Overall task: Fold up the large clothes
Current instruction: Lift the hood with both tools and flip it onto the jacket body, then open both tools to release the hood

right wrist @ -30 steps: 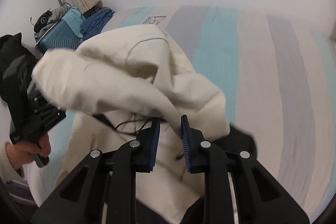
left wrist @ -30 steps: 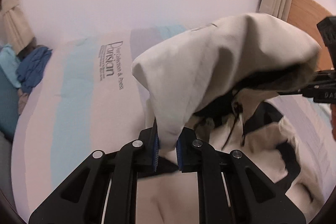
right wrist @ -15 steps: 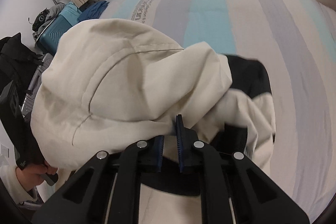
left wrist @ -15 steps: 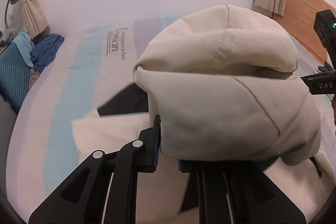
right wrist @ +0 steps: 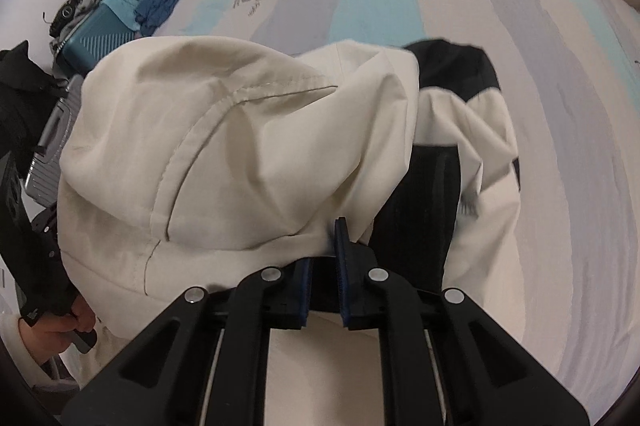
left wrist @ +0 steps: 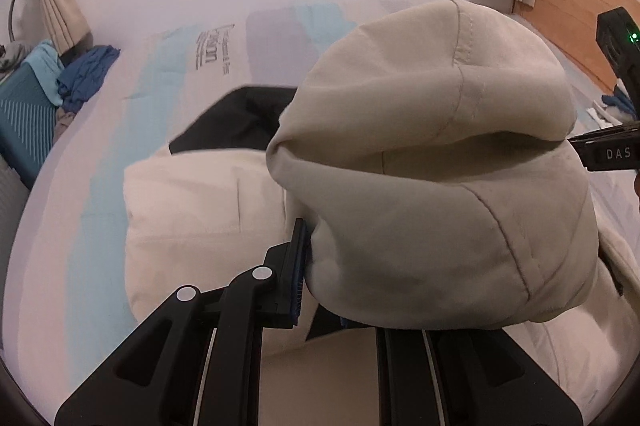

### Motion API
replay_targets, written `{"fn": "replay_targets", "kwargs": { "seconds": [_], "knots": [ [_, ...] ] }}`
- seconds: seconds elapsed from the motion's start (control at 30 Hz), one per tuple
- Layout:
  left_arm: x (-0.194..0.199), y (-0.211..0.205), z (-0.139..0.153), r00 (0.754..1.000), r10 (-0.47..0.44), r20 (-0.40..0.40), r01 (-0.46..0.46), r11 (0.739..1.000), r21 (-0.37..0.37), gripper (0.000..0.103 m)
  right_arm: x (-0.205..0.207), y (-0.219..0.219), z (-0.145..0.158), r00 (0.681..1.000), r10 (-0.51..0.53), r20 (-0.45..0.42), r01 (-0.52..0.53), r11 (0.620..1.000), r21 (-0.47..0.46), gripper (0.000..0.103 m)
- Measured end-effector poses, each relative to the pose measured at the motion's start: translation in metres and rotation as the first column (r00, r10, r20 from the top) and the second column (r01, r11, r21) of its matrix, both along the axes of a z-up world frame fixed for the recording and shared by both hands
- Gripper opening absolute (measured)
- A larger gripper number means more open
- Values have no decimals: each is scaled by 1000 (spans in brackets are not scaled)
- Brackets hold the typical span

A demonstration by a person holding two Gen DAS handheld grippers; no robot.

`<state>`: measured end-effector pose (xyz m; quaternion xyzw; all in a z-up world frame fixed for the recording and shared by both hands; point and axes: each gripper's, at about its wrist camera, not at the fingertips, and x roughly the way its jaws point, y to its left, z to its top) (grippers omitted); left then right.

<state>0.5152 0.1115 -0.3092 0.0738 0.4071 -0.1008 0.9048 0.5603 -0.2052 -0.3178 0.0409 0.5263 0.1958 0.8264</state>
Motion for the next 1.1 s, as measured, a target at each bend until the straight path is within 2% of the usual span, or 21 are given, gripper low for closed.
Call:
{"fn": "replay_targets", "kwargs": {
  "seconds": [0.13,0.23,0.3,0.33,0.4,0.53,0.6,0.63,0.67,0.73,0.87,0.97,1.0,1.1],
  "knots": [
    [0,2,-19,999,10,-53,-11,1000,-6,12,-2,7,-15,1000,20,-4,-20,999,-42,10],
    [-2,4,-27,997,15,-81,-16,1000,-13,16,-1,7,-26,1000,18,-22,-19,999,-26,10],
    [-9,5,-27,997,11,-75,-11,1000,5,28,0,5,-30,1000,17,-26,-17,1000,-13,10],
    [-11,5,-28,997,11,-81,-11,1000,6,30,1,5,-31,999,18,-27,-19,1000,-15,10],
    [-18,7,-30,995,18,-96,-17,1000,6,50,0,4,-31,999,22,-27,-23,1000,-16,10],
    [-36,15,-30,994,18,-108,-17,1000,6,60,-6,3,-28,999,51,-1,-51,997,-55,11],
    [-44,17,-30,993,13,-116,-12,1000,7,61,-12,4,-26,997,74,11,-72,993,-90,15],
    [-49,20,-29,992,12,-122,-12,1000,4,61,-17,5,-24,997,82,14,-80,991,-109,20],
    [-53,23,-26,992,11,-127,-11,1000,-2,62,-19,4,-23,996,85,13,-83,989,-123,39],
    [-59,28,-21,989,18,-147,-20,1000,-18,63,-31,1,-17,996,83,13,-79,981,-175,61],
    [-67,40,0,983,32,-182,-44,997,-67,63,-48,-8,-2,997,72,-23,-75,982,-172,62],
    [-67,44,24,989,21,-148,-33,996,-81,65,-53,-11,17,997,72,-21,-75,984,-162,62],
    [-66,44,32,991,14,-135,-26,996,-87,68,-53,-9,27,997,77,-9,-77,985,-152,62],
    [-57,40,54,994,-18,-107,5,993,-116,69,-45,-2,55,996,77,40,-72,991,-115,62]
  ]
}}
